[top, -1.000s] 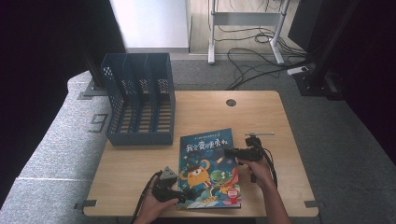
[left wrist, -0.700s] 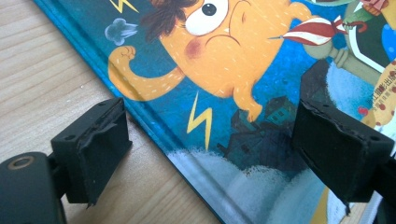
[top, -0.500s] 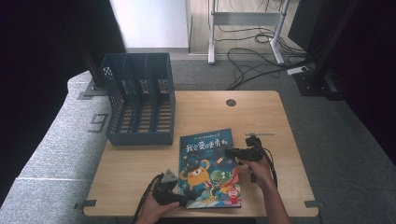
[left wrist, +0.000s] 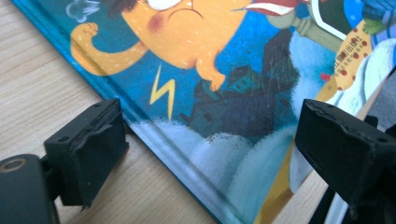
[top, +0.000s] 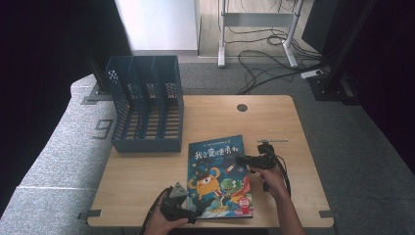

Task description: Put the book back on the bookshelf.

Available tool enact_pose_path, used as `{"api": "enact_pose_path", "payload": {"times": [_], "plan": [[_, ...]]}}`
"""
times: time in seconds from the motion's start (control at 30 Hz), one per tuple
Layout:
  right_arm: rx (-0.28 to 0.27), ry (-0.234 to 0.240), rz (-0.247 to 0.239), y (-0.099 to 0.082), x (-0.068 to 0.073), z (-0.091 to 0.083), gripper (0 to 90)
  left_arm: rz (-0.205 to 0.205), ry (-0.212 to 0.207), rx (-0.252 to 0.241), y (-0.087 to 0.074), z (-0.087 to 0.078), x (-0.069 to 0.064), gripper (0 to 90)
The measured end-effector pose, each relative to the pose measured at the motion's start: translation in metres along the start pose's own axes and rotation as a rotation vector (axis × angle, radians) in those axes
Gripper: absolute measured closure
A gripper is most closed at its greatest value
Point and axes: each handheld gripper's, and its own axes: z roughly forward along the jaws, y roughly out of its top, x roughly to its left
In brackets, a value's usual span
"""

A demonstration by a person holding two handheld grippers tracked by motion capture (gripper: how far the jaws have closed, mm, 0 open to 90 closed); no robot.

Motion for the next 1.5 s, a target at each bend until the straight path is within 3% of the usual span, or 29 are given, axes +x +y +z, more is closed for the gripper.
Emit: {"api": "enact_pose_path", "payload": {"times": [0.27,0.33,0.37,0.4,0.53,0.7,0.8,0.9,1.0,1.1,1.5], "plan": [[-0.001,0.000,0.006,0.000,0.000,0.000,61.3,0.029,-0.010,0.007,-0.006,-0.003,-0.006,6.1],[-0.002,-0.002,0.003,0.000,0.000,0.000,61.3,0.050,-0.001,0.019,-0.006,-0.001,-0.009,2.5],[-0.004,-0.003,0.002,0.000,0.000,0.000,61.4,0.092,0.031,0.033,-0.007,0.002,-0.014,1.2],[-0.004,-0.004,0.002,0.000,0.000,-0.001,61.6,0.102,0.042,0.031,-0.007,0.002,-0.016,0.7],[-0.004,-0.009,0.005,0.000,-0.001,-0.001,62.1,0.091,0.038,0.029,-0.005,0.002,-0.016,0.9],[-0.006,-0.014,0.005,0.000,-0.002,-0.001,62.6,0.038,0.004,0.029,-0.002,0.002,-0.009,0.6],[-0.007,-0.019,0.005,0.000,-0.002,-0.001,62.9,0.004,0.041,0.003,0.002,0.001,0.000,5.6],[-0.011,-0.019,0.004,0.001,-0.002,-0.001,63.0,-0.012,0.035,0.007,0.005,0.002,0.007,6.8],[-0.014,-0.014,0.003,0.001,-0.002,-0.001,63.2,0.032,0.009,0.015,0.005,0.002,-0.002,7.8],[-0.011,-0.019,0.006,0.001,-0.002,-0.001,63.2,0.068,0.019,0.017,0.004,0.002,-0.009,4.3],[-0.009,-0.023,0.013,0.001,-0.004,0.000,63.4,0.078,0.032,0.015,0.003,0.005,-0.013,0.0]]}}
